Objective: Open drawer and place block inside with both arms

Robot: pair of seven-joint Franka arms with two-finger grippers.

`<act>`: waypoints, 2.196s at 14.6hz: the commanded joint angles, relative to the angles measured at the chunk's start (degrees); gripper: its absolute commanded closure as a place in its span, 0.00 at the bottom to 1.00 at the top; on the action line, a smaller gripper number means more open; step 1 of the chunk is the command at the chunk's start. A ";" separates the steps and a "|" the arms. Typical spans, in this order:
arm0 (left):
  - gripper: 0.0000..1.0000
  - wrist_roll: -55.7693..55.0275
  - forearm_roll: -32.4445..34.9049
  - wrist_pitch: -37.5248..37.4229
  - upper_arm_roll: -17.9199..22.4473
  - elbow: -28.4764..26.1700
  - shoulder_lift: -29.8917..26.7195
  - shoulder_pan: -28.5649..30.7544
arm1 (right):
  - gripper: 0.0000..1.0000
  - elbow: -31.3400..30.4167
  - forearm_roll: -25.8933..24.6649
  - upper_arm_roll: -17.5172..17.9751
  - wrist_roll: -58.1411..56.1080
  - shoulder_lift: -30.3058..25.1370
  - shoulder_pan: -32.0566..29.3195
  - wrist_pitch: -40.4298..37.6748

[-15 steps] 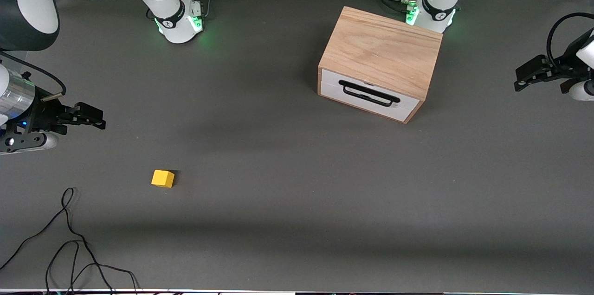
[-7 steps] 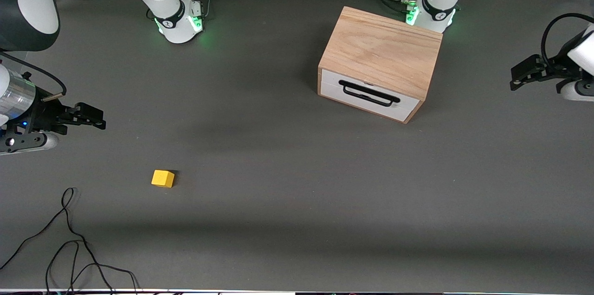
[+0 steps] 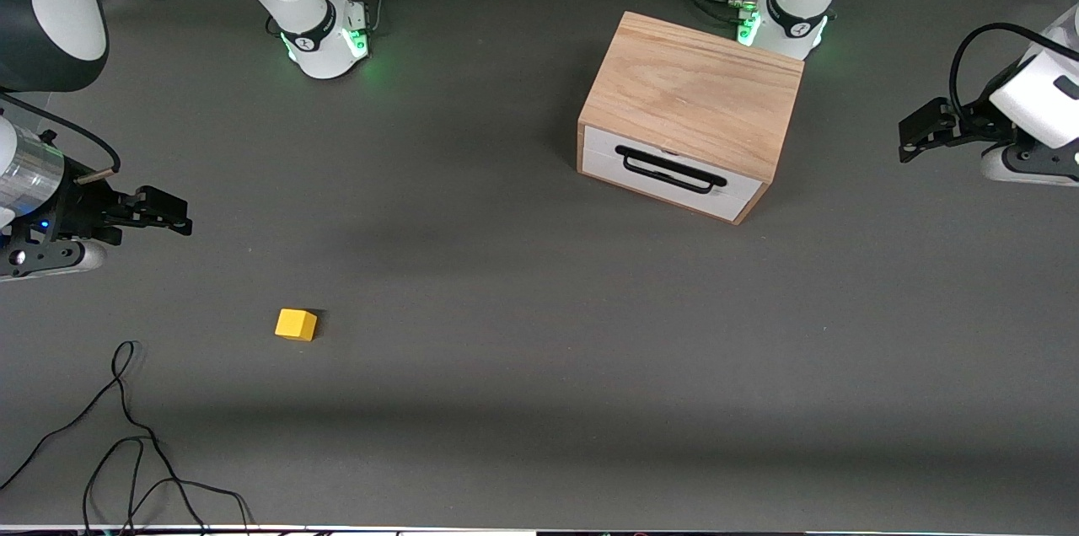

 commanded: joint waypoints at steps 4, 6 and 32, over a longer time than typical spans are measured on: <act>0.00 -1.39 0.72 -0.74 0.06 0.04 -0.03 -0.77 | 0.00 1.29 0.19 0.16 0.97 0.73 0.06 0.23; 0.00 -1.48 0.72 -0.74 0.06 0.04 0.15 -1.47 | 0.00 1.03 0.19 0.16 0.62 0.91 0.06 0.67; 0.00 -99.04 4.59 9.35 -22.61 -1.27 20.00 -6.40 | 0.00 0.50 4.49 -0.28 -3.15 8.11 -2.13 7.44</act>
